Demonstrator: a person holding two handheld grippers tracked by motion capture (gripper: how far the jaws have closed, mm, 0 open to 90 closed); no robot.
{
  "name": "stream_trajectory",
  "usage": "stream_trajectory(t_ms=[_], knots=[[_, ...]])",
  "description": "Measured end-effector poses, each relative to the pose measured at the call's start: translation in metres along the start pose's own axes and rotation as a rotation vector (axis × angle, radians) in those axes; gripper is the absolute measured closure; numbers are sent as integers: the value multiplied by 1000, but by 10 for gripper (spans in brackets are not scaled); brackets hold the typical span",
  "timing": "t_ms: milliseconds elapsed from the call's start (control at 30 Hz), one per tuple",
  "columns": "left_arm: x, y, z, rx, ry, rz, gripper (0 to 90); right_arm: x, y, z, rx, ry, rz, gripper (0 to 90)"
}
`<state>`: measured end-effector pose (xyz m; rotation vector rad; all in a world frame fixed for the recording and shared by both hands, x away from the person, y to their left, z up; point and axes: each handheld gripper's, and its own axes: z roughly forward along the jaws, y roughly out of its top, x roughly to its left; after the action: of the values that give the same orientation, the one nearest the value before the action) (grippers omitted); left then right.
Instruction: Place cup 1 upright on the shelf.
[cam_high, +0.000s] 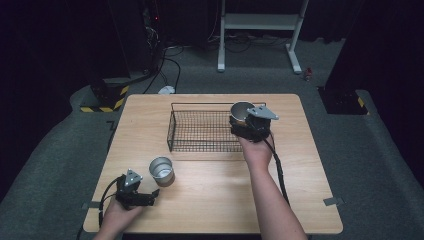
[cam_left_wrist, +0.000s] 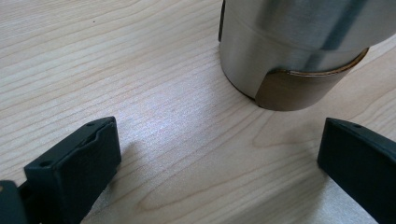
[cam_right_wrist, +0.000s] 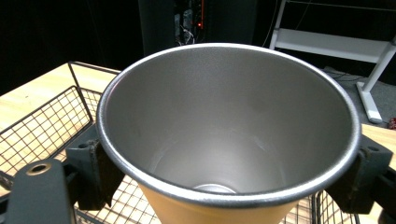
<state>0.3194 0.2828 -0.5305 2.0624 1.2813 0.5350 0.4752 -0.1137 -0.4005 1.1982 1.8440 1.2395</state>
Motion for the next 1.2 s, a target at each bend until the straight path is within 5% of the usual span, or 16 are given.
stream_trajectory(t_ms=[1200], knots=[[0, 0, 0, 0, -4, 2, 0, 2, -9, 52, 124, -22, 22, 138]])
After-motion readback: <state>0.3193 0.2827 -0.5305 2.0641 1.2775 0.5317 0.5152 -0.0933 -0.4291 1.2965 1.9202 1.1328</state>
